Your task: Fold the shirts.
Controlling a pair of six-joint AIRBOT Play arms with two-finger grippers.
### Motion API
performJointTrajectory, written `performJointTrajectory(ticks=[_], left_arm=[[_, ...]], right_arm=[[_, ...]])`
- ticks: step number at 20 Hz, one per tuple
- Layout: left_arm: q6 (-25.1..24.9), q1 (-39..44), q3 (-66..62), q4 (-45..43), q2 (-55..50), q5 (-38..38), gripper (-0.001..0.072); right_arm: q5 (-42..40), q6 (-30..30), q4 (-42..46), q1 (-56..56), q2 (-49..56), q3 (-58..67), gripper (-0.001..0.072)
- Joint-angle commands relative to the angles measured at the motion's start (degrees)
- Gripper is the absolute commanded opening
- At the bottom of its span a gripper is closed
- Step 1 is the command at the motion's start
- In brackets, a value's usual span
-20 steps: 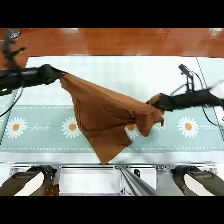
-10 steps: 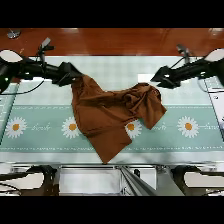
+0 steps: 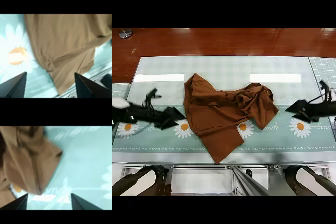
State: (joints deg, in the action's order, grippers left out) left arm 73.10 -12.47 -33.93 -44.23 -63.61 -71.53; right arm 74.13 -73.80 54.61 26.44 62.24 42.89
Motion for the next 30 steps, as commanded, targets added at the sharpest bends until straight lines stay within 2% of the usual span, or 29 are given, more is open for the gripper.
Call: performJointTrajectory(ticks=[1,5,7,9,11,12,13,14,15,19,22,25,28,29,30], left_arm=[[-6.60,0.33,14.60,12.87,4.55,9.53,0.0699],[-6.78,7.43,16.87,16.17,3.63,14.51,0.0699],[-7.93,12.92,16.87,17.79,3.17,19.96,0.0699],[-8.13,17.66,16.74,23.12,2.03,25.05,0.0699],[-10.78,21.27,16.13,29.00,0.48,28.85,0.0697],[-11.54,22.16,15.45,30.67,-0.42,29.38,0.0652],[-13.51,22.40,14.32,30.77,-1.46,28.06,0.0212],[-16.68,22.32,13.20,30.75,-2.32,25.99,0.0038],[-18.75,22.08,12.15,30.73,-2.99,23.76,0.0038],[-18.91,22.01,10.34,30.75,-3.17,21.46,0.0038],[-18.93,22.01,10.27,30.75,-3.17,21.33,0.0038],[-18.91,22.01,10.27,30.75,-3.17,21.31,0.0038],[-18.91,22.01,10.27,30.75,-3.17,21.35,0.0038],[-18.91,21.68,10.08,30.75,-3.17,21.29,0.0038],[-18.91,20.79,9.60,30.75,-3.10,20.72,0.0038]], right_arm=[[-5.14,1.55,-3.06,-1.84,-7.48,-10.88,0.0620],[-4.24,0.48,-2.71,-7.34,-7.41,-11.47,0.0619],[-4.09,-1.20,0.74,-9.18,-7.41,-11.47,0.0620],[-3.93,-3.10,3.02,-10.08,-7.41,-11.47,0.0620],[-4.02,-4.09,2.32,-10.19,-7.41,-11.61,0.0619],[-4.07,-4.13,2.34,-10.19,-7.41,-12.00,0.0620],[-4.39,-4.70,2.45,-10.19,-7.39,-12.35,0.0620],[-4.98,-5.07,1.49,-10.19,-7.34,-12.50,0.0620],[-5.88,-4.87,-0.46,-10.19,-6.99,-12.50,0.0620],[-6.51,-2.73,-4.17,-11.08,0.02,-12.48,0.0619],[-10.10,-2.23,-6.60,-18.03,6.10,-10.60,0.0620],[-13.42,-4.66,-6.75,-24.41,12.48,-4.90,0.0620],[-12.98,-7.19,-6.75,-28.15,19.15,2.16,0.0604],[-11.65,-7.21,-6.71,-28.59,20.87,4.50,0.0469],[-9.97,-7.21,-6.78,-28.81,22.18,6.88,0.0179]])
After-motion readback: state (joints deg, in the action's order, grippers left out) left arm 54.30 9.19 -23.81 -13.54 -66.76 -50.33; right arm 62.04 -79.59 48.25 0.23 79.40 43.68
